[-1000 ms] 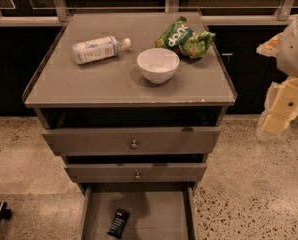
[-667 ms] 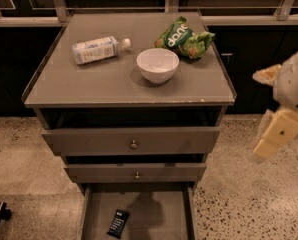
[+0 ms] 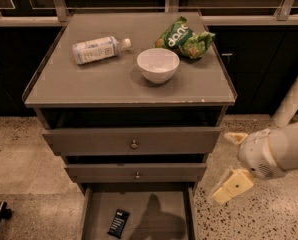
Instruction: Pick rxbar blueberry from bottom drawer and place on counter
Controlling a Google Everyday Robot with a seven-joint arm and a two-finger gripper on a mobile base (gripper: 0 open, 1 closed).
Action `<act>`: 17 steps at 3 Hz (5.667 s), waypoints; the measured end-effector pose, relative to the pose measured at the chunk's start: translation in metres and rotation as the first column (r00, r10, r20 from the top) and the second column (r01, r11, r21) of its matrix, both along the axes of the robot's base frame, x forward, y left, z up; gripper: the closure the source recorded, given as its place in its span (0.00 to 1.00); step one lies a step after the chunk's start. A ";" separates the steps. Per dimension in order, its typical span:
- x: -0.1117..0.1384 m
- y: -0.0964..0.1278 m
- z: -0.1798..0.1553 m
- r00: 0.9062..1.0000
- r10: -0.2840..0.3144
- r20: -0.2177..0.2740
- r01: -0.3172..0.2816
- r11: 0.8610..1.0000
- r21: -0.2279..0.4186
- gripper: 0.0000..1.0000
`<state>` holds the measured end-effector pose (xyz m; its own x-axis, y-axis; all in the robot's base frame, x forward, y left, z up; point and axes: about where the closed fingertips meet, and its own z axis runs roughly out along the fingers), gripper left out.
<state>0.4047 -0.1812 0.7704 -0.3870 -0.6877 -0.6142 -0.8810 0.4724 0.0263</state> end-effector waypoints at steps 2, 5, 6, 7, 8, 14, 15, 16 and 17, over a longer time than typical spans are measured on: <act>-0.006 0.009 -0.033 0.998 -0.041 -0.037 0.042 0.998 0.039 0.00; -0.031 0.068 -0.175 0.980 -0.134 -0.146 0.157 0.975 0.158 0.00; -0.031 0.068 -0.174 0.980 -0.134 -0.145 0.157 0.975 0.157 0.00; -0.031 0.071 -0.194 0.975 -0.175 -0.138 0.195 0.969 0.151 0.00; -0.049 0.093 -0.252 0.978 -0.170 -0.121 0.189 0.968 0.164 0.00; 0.020 0.189 -0.422 0.979 -0.165 -0.117 0.197 0.906 0.375 0.00; 0.018 0.191 -0.424 0.978 -0.172 -0.117 0.204 0.907 0.369 0.00; 0.036 0.195 -0.436 0.983 -0.182 -0.020 0.175 0.903 0.393 0.00; 0.068 0.223 -0.485 0.986 -0.137 0.096 0.081 0.891 0.446 0.00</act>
Offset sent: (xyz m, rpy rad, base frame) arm -0.0195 0.0184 -0.0711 0.0723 0.0769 -0.0959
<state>0.4723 0.0414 0.2853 -0.3469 -0.2948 -0.8904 -0.8343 0.5307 0.1494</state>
